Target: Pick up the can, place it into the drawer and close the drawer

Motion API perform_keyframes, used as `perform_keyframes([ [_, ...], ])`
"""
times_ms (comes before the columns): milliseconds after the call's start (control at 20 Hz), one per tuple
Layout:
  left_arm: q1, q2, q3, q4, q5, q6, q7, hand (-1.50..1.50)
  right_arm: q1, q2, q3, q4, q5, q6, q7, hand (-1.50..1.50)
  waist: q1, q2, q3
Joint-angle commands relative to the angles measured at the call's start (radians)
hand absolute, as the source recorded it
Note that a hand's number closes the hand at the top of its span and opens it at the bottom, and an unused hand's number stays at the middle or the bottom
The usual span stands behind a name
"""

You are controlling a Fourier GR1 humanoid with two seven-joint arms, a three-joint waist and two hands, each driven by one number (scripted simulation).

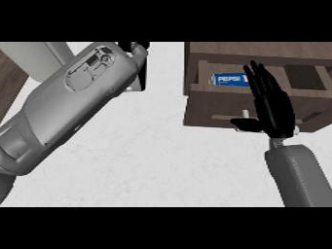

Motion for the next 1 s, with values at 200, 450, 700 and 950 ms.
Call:
perform_keyframes([
  [200, 0.075, 0.086, -0.009, -0.136, -0.028, -0.008, 0.076, -1.5, -0.16, -0.006, -0.081, 0.33, 0.024, -0.125, -0.03, -1.5, 0.009, 0.027, 0.023],
  [450, 0.167, 0.168, 0.018, -0.239, -0.024, -0.044, 0.068, -1.5, -0.276, 0.015, -0.122, 0.485, 0.05, -0.244, -0.021, -1.5, 0.026, 0.03, 0.023],
  [700, 0.226, 0.215, 0.005, -0.343, -0.045, -0.03, 0.117, -1.5, -0.372, 0.005, -0.151, 0.597, 0.067, -0.288, -0.006, -1.5, 0.031, 0.029, 0.023],
  [950, 0.295, 0.228, 0.017, -0.364, -0.047, -0.058, 0.09, -1.5, -0.47, 0.014, -0.165, 0.666, 0.083, -0.311, 0.03, -1.5, 0.033, 0.039, 0.022],
])
